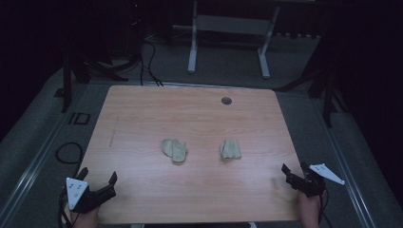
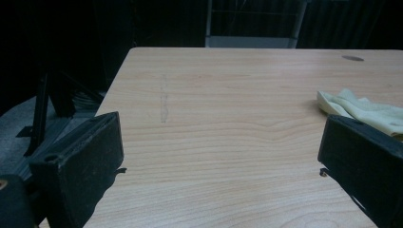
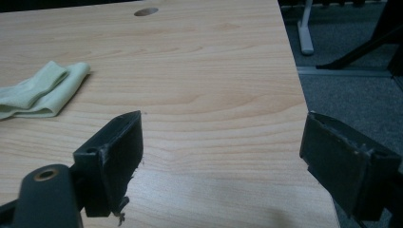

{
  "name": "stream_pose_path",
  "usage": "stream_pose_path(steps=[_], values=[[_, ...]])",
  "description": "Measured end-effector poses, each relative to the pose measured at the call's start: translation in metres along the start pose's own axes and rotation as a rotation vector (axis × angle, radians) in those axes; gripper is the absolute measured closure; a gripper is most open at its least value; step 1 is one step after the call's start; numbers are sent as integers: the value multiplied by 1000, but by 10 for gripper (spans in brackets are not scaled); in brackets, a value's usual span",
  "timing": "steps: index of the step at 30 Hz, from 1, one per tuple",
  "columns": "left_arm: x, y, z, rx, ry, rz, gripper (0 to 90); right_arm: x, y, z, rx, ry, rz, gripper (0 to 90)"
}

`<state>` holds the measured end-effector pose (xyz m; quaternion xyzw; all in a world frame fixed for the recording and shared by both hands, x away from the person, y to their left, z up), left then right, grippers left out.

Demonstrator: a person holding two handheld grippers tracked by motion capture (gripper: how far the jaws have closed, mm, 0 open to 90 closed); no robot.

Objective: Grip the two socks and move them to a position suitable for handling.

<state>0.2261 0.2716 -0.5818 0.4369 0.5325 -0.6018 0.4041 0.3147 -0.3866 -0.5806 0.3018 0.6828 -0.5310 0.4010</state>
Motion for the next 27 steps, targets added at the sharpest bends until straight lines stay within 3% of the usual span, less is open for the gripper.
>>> stream_pose_path(steps=[4, 9, 13, 15, 20, 24, 27], values=[[0, 0, 0, 6, -21, 9, 13, 0, 1, 0, -23, -1, -19, 146], [-2, 2, 5, 22, -19, 1, 13, 0, 1, 0, -53, -9, -16, 143], [-4, 5, 13, 30, 2, -1, 13, 0, 3, -4, -84, -34, -45, 145], [-4, 6, 16, 40, 9, 0, 13, 1, 4, -7, -77, -46, -63, 148], [-6, 5, 21, 120, -17, 45, 13, -1, 6, -14, -94, -74, -90, 151], [-4, 6, 21, 86, 16, 26, 13, -3, 8, -22, -152, -55, -136, 150], [-2, 9, 20, 70, 9, 11, 13, -4, 8, -29, -188, -41, -160, 145]])
Point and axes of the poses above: each handheld gripper's, and its own axes: y roughly forward along the jaws, x roughly out of its underside, z roughly to its right, the point moved 4 cm from there along y, roughly forward along the jaws, and after that the axes turned 4 degrees about -z, right-handed, at the moved point
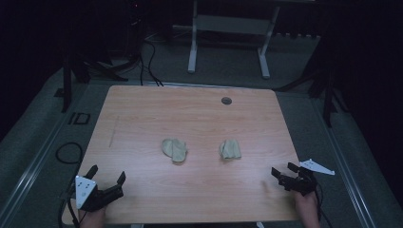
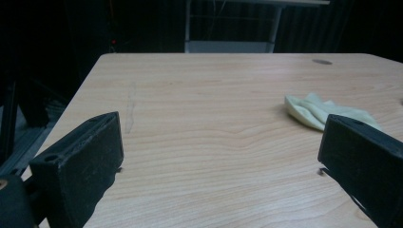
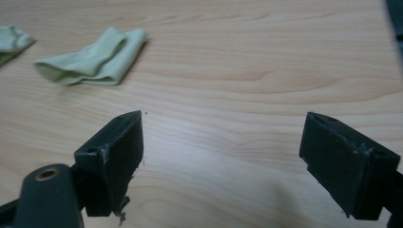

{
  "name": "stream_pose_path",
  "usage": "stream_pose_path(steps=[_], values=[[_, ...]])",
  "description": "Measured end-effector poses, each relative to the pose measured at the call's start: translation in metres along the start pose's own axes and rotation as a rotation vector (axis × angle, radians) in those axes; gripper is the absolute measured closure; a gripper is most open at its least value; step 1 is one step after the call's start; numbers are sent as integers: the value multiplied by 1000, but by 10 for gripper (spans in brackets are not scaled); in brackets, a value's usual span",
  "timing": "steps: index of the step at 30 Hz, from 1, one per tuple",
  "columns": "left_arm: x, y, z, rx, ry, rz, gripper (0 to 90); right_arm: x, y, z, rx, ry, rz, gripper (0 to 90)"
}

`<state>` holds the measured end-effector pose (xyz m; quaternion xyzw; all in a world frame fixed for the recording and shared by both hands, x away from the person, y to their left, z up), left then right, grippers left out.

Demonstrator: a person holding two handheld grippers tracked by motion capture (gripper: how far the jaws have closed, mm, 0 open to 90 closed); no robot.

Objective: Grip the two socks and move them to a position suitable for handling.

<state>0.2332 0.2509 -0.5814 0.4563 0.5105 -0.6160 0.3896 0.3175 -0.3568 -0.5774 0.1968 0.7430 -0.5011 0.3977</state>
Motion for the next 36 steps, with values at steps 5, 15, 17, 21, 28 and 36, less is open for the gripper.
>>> stream_pose_path(steps=[5, 15, 17, 21, 28, 36], values=[[1, 0, 0, 79, -85, -33, 13, -9, 8, -11, -11, -16, -37, 141], [2, 3, 15, 122, -5, -99, 13, -30, 35, -37, -48, -83, -69, 141], [2, 2, 17, 140, 8, -101, 13, -36, 41, -44, -59, -92, -76, 141], [1, 1, 20, 149, 27, -95, 13, -48, 56, -58, -79, -120, -91, 184], [3, 2, 19, 138, 35, -105, 13, -64, 81, -83, -102, -193, -116, 283], [3, 1, 19, 148, 22, -105, 13, -79, 109, -108, -128, -203, -131, 328]])
Point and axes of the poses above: each handheld gripper's, and its own axes: y roughly forward along the jaws, x roughly out of its underside, z roughly to its right, the point moved 4 cm from there along y, roughly forward along the jaws, and after that the axes turned 4 degrees about -z, right-handed, at the moved point
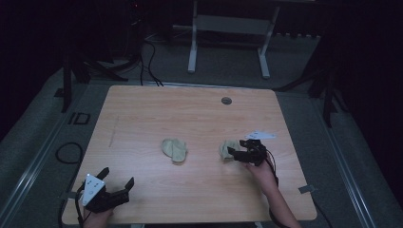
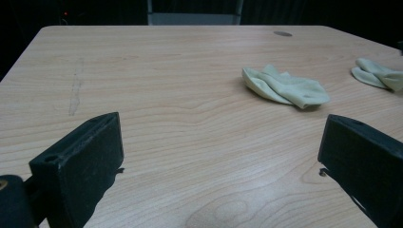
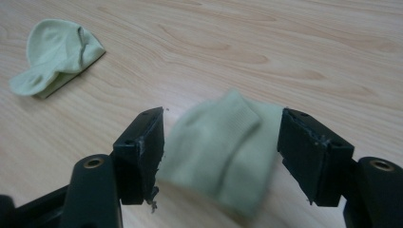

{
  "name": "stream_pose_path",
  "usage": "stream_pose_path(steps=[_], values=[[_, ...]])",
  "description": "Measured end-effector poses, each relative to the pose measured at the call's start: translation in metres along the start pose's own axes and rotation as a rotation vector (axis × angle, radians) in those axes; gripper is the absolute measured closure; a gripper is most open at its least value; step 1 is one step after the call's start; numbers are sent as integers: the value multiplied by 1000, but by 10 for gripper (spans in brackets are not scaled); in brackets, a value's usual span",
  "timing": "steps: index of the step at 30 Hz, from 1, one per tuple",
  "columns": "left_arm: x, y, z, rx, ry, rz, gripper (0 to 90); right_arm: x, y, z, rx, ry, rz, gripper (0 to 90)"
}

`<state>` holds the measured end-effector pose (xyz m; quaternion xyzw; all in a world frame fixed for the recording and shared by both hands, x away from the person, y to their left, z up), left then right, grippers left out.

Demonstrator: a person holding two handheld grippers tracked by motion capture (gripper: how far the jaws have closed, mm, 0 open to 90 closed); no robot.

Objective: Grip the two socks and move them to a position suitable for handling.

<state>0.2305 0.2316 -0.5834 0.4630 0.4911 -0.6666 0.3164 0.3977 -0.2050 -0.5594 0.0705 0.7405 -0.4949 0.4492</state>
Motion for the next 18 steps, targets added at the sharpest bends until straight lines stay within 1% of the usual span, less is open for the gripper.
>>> stream_pose_path(steps=[1, 3, 4, 6, 7, 8, 9, 10, 11, 13, 14, 15, 16, 17, 18], values=[[0, -1, 0, 9, -3, 1, 13, -1, 4, -2, 0, -4, -4, 328], [0, -1, 0, 11, -4, 1, 13, -1, 20, -6, 26, -19, -33, 328], [0, -1, 0, 13, -7, 0, 13, 1, 25, -6, 44, -25, -46, 328], [2, -1, -1, 15, -2, -9, 13, 2, 28, -6, 49, -29, -56, 329], [2, -1, -1, 15, -2, -9, 13, 9, 36, -8, 87, -57, -96, 344], [2, -1, -1, 14, -1, -9, 13, 11, 38, -8, 102, -69, -94, 352], [2, -2, -1, 13, -1, -9, 13, 11, 38, -8, 102, -69, -94, 352], [2, -3, -2, 11, -4, -6, 13, 13, 39, -10, 118, -83, -74, 364], [2, -4, -2, 9, -5, -4, 13, 14, 38, -10, 136, -72, -58, 466], [3, -5, -2, 8, -5, -5, 13, 13, 37, -11, 138, -80, -59, 600], [3, -5, -3, 6, -5, -4, 13, 13, 37, -11, 138, -80, -59, 600], [3, -6, -3, 5, -7, -3, 13, 12, 37, -13, 144, -89, -73, 722], [3, -6, -3, 3, -9, -4, 13, 12, 37, -13, 144, -89, -73, 722], [3, -6, -3, 2, -11, -4, 13, 9, 37, -16, 142, -104, -100, 768], [3, -7, -3, 2, -12, -3, 13, 9, 37, -16, 142, -104, -100, 768]])
Point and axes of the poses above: each handheld gripper's, and its own axes: y roughly forward along the jaws, x roughly out of its underside, z roughly to its right, the point moved 4 cm from there along y, roughly forward along the jaws, and after that the axes turned 4 degrees about -z, right-handed, at the moved point
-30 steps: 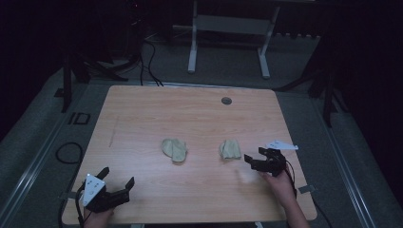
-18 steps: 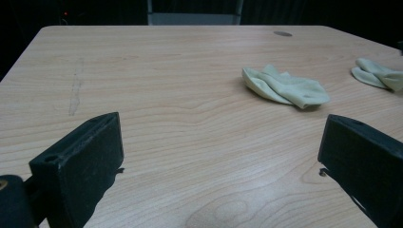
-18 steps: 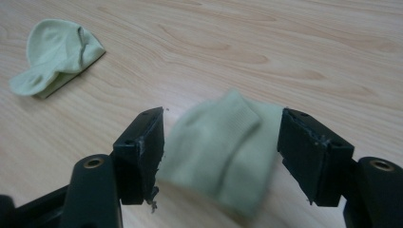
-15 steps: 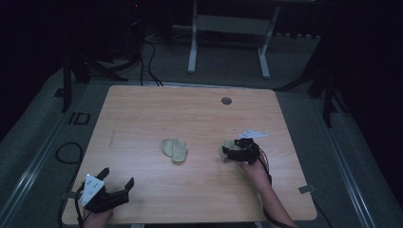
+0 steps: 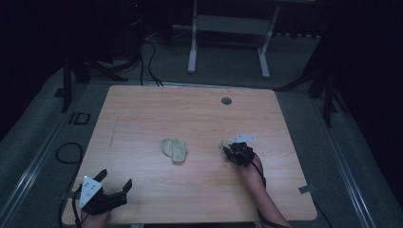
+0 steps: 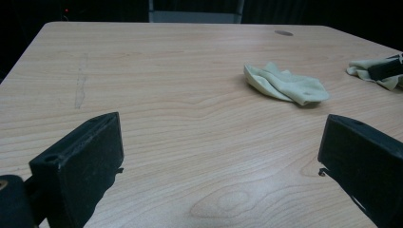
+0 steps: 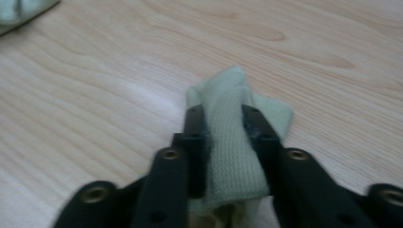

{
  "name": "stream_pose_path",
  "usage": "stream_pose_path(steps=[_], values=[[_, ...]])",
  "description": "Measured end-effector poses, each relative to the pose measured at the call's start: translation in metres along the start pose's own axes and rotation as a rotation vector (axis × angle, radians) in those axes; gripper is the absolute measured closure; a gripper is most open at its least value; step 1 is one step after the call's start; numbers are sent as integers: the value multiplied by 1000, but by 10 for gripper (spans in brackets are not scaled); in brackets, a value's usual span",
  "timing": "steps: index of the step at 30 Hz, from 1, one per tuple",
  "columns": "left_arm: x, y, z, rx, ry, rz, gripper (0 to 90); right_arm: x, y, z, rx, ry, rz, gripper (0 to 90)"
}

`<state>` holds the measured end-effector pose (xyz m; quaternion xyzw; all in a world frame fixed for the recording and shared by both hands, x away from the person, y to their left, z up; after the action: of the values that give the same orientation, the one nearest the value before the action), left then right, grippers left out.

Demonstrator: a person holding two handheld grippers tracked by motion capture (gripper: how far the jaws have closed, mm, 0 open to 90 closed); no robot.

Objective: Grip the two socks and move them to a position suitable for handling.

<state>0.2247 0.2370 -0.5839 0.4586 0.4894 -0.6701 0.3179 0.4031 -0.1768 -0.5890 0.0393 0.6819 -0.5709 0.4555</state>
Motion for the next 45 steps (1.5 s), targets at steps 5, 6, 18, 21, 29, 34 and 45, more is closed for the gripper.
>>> stream_pose_path(steps=[5, 6, 18, 21, 29, 34, 45], values=[[-1, 0, 0, 5, 0, 5, 13, -7, -12, -9, -48, 29, 25, 779], [0, 1, 0, 4, 5, -1, 14, -8, -16, -11, -51, 24, 35, 779], [-2, 10, 6, 28, 13, -12, 13, -13, -72, -53, -120, 14, 124, 778], [-3, 11, 8, 25, 19, -13, 13, -9, -88, -67, -128, 32, 142, 778], [-5, 15, 15, 26, 35, -15, 13, 16, -97, -108, -115, -19, 135, 777], [-7, 15, 21, 43, 32, -12, 13, 36, -85, -122, -135, -32, 111, 775], [-9, 19, 58, 167, 83, -54, 13, 61, -58, -136, -147, -10, 35, 679]])
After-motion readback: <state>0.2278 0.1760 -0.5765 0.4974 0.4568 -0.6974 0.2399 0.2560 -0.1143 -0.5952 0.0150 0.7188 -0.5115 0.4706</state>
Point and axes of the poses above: each handheld gripper's, and its own axes: y roughly forward along the jaws, x roughly out of its underside, z roughly to its right, the point moved 4 cm from there along y, roughly forward along the jaws, and after that the axes turned 4 degrees about -z, right-handed, at the moved point
